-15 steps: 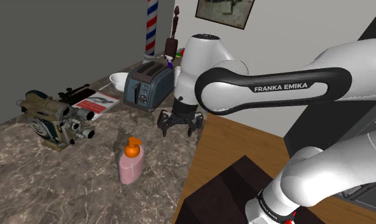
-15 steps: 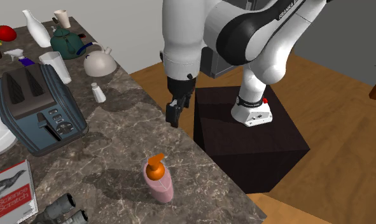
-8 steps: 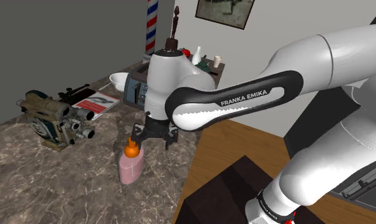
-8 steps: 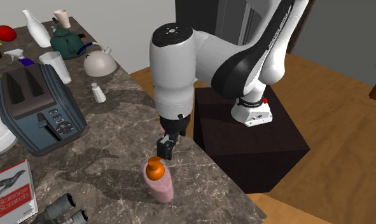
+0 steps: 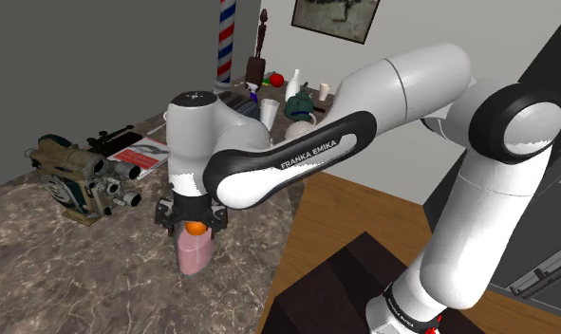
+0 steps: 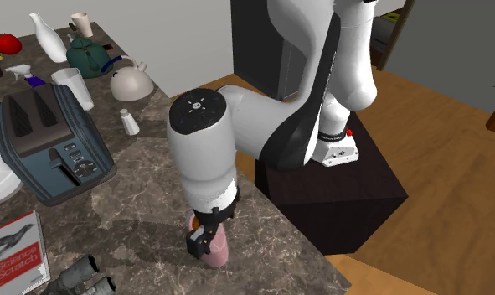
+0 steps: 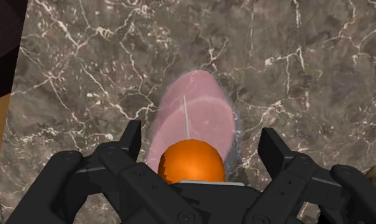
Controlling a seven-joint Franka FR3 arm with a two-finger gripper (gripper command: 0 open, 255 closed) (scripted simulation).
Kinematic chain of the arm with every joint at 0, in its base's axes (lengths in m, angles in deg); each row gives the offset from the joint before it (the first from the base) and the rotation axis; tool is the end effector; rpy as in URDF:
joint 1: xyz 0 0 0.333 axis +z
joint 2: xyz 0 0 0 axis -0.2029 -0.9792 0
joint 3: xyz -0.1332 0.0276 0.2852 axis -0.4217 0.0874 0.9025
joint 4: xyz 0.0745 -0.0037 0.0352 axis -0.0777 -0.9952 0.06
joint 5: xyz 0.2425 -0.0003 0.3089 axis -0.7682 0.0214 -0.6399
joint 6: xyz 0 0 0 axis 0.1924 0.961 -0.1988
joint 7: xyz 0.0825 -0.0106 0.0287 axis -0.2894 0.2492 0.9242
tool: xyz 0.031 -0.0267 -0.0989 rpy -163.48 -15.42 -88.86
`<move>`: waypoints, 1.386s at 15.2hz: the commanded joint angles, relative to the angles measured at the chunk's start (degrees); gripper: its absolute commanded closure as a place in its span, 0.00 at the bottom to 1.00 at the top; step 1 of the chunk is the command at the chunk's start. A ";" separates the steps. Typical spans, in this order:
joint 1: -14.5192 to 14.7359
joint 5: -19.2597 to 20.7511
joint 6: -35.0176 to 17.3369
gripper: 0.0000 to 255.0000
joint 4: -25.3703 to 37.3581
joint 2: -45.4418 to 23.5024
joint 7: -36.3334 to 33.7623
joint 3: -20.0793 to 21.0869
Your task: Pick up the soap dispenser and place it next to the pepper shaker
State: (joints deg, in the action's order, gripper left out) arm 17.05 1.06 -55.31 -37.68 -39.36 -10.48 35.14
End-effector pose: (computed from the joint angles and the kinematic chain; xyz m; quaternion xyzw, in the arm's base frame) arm 0.4113 0.4276 0.3803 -0.9569 0.2903 -0.0058 0.0089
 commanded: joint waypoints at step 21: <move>1.90 4.03 -4.41 1.00 -1.20 -4.47 -3.18 -1.63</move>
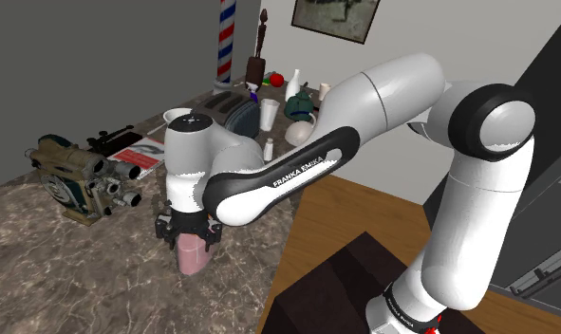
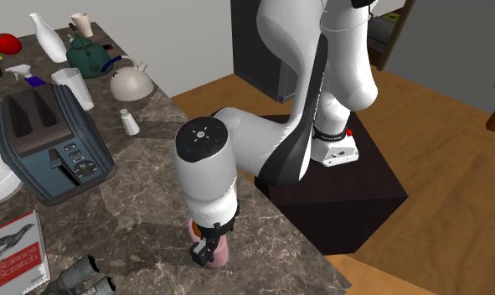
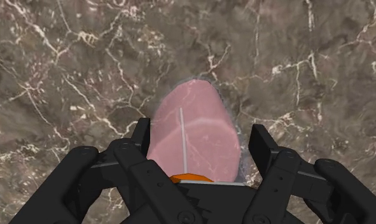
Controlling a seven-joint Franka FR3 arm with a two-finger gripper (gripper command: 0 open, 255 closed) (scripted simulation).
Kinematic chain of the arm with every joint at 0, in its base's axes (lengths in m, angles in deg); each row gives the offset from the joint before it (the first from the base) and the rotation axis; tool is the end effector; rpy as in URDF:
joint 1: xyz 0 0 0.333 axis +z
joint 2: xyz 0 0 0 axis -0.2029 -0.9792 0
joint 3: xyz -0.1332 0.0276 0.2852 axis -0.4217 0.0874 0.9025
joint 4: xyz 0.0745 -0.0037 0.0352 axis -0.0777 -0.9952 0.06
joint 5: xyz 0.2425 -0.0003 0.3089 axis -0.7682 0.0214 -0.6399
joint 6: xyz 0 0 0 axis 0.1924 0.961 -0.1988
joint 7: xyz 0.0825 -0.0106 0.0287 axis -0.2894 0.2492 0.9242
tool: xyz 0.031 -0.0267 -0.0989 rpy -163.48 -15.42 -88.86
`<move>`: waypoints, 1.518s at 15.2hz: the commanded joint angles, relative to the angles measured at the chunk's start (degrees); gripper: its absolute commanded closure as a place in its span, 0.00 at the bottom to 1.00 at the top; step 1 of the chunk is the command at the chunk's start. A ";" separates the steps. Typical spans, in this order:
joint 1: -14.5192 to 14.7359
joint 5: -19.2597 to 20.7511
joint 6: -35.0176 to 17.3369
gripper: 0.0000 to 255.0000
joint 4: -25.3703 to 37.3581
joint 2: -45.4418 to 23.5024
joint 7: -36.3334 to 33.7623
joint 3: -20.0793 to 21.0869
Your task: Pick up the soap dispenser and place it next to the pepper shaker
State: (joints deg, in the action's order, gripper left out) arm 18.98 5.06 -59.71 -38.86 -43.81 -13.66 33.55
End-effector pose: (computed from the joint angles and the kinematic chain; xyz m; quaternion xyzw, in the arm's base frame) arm 0.4120 0.4334 0.3398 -0.9563 0.2923 -0.0056 0.0091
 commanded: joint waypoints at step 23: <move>-2.47 -7.22 13.08 1.00 7.56 7.70 4.83 2.74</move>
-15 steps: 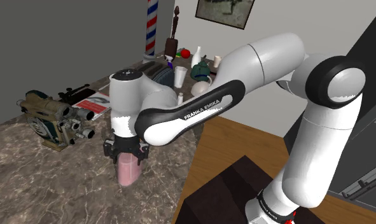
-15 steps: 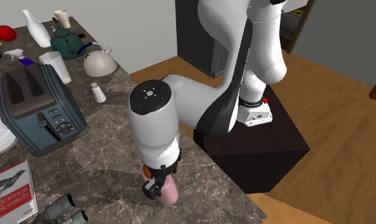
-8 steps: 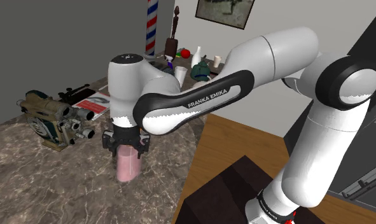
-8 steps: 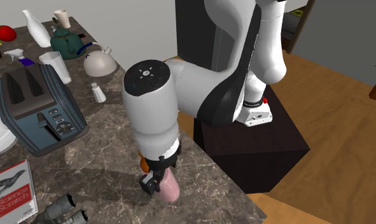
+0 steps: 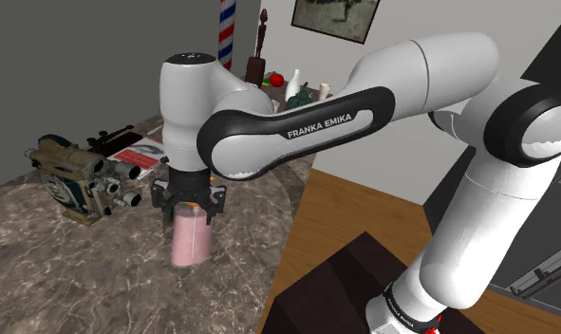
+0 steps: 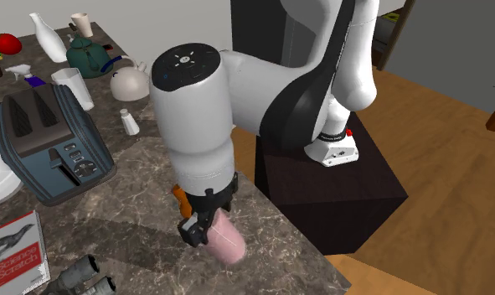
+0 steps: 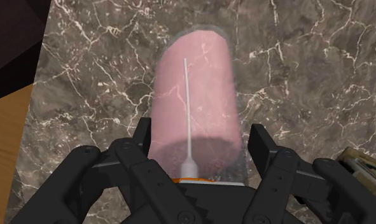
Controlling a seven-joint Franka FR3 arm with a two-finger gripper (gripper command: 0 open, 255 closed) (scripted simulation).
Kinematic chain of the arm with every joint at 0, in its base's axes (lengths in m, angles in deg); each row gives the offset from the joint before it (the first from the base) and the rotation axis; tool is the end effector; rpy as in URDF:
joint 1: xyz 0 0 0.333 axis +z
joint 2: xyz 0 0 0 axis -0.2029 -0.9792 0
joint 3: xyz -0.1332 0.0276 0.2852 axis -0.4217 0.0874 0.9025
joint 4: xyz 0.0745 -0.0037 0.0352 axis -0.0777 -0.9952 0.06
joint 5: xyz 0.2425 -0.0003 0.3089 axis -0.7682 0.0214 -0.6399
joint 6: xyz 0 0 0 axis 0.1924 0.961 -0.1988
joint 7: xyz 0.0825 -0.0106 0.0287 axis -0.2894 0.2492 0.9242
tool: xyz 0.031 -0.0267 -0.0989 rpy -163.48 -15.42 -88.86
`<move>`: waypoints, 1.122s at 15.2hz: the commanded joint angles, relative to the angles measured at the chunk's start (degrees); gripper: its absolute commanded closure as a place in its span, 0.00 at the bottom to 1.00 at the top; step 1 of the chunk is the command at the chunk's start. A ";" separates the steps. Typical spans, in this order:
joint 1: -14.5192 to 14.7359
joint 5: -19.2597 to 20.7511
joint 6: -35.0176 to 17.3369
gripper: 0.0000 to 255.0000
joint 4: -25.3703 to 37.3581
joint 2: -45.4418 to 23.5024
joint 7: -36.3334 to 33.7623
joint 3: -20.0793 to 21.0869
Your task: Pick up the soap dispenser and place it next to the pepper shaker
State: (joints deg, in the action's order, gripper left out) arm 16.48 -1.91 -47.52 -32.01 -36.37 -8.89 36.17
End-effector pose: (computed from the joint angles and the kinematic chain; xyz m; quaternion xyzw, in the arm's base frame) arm 0.4132 0.4319 0.4385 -0.9561 0.2927 -0.0056 0.0086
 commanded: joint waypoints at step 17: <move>-0.16 -2.44 13.35 1.00 11.58 2.59 1.61 0.74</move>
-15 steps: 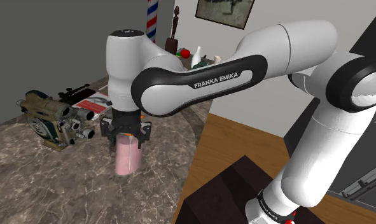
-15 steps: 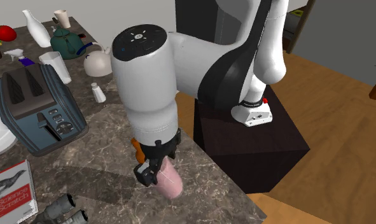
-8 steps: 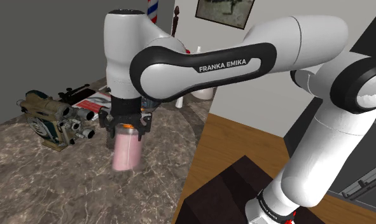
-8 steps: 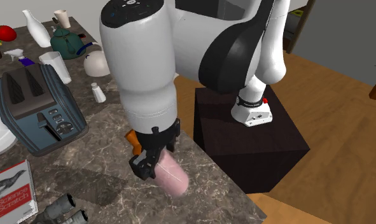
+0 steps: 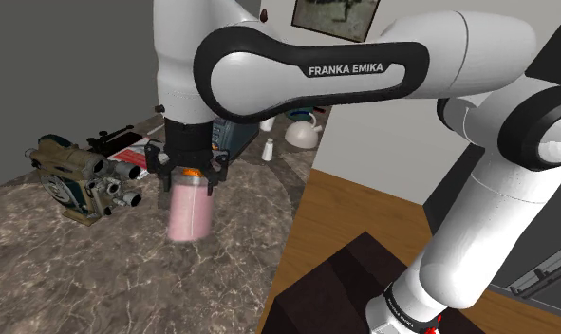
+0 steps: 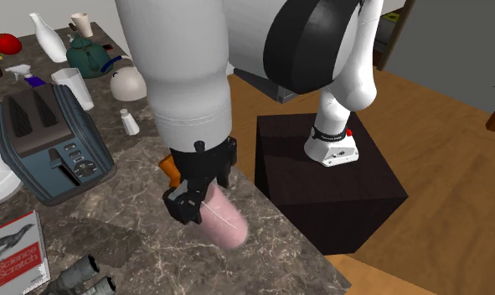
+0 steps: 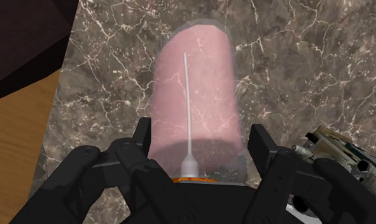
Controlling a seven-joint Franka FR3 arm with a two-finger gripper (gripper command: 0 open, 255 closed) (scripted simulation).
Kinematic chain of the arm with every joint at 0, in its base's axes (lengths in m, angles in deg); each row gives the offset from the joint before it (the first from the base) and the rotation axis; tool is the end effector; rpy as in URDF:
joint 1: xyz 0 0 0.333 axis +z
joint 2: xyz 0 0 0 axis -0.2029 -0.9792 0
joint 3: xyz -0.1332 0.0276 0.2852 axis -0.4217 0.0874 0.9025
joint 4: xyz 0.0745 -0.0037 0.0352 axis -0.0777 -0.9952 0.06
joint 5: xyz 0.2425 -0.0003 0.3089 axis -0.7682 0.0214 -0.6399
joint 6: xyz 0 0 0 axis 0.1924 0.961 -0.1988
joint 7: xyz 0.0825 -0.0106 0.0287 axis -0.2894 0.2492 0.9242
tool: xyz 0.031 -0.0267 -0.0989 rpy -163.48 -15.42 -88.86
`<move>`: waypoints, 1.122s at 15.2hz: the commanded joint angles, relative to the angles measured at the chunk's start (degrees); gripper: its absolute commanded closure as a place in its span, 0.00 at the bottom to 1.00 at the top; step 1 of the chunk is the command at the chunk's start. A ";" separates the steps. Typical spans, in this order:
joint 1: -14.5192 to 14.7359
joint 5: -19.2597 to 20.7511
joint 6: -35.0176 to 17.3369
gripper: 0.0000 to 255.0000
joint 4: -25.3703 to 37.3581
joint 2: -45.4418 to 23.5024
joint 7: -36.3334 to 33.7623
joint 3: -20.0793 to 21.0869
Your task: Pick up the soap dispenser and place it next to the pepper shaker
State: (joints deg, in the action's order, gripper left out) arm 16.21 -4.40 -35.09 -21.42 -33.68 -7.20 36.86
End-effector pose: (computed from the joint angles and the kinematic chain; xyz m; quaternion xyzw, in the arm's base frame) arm 0.4127 0.4323 0.5287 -0.9562 0.2926 -0.0057 0.0087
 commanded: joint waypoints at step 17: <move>-0.95 -0.27 11.68 1.00 11.77 0.03 2.67 -0.47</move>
State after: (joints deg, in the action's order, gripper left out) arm 16.53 -3.73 -23.04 -8.44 -34.87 -6.12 36.80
